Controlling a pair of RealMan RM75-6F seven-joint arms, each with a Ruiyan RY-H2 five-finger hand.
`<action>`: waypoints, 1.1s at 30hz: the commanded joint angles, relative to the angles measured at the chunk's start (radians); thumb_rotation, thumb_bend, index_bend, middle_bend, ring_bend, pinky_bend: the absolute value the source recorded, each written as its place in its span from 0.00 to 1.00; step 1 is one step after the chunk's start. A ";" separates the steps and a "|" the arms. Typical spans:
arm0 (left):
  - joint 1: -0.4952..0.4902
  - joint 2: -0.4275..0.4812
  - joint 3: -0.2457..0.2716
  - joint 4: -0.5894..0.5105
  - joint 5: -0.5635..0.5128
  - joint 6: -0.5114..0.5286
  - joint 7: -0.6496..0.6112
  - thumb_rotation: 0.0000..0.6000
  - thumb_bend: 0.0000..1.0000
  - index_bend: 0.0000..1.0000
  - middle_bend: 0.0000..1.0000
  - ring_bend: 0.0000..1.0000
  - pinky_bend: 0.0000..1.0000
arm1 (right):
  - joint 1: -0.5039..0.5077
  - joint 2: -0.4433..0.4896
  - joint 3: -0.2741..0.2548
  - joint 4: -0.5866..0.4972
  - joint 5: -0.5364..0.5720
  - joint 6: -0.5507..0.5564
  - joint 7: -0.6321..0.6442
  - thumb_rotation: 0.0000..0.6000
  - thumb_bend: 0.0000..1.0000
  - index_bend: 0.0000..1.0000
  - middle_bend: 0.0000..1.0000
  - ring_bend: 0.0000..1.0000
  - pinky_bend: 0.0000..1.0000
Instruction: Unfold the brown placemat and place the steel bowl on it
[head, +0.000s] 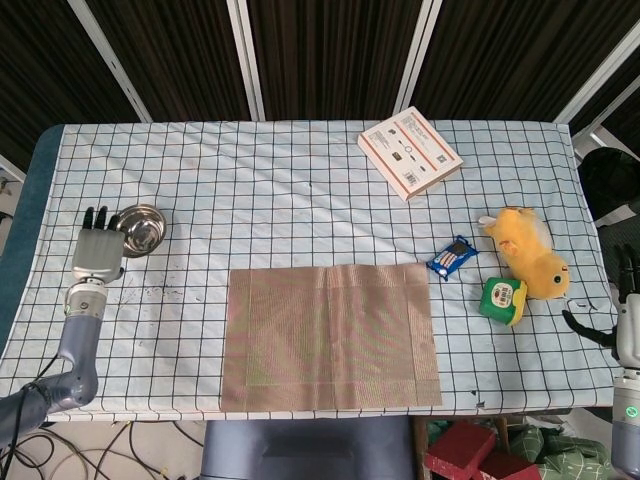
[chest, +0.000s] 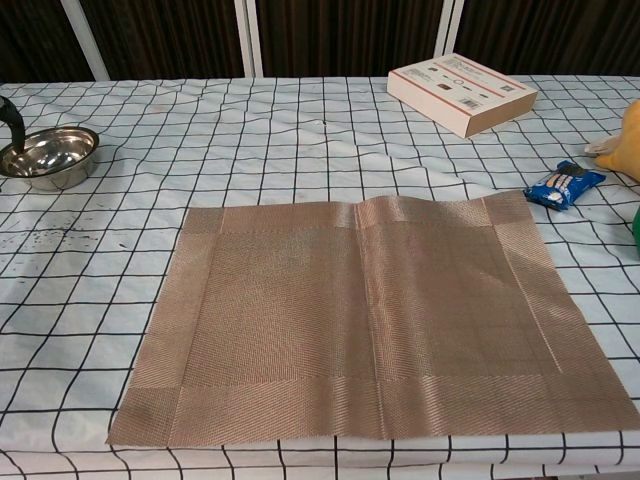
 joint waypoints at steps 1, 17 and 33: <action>-0.022 -0.038 -0.006 0.047 -0.006 -0.021 0.006 1.00 0.17 0.42 0.19 0.02 0.06 | 0.000 0.001 0.001 0.000 0.002 0.000 0.002 1.00 0.10 0.00 0.00 0.00 0.16; -0.061 -0.128 -0.017 0.172 -0.003 -0.068 -0.010 1.00 0.31 0.51 0.22 0.03 0.07 | -0.001 0.003 0.005 0.002 0.008 -0.002 0.008 1.00 0.10 0.00 0.00 0.00 0.16; -0.059 -0.132 -0.007 0.194 0.081 -0.038 -0.071 1.00 0.48 0.67 0.28 0.06 0.10 | -0.001 0.006 0.007 -0.001 0.009 -0.005 0.019 1.00 0.10 0.00 0.00 0.00 0.16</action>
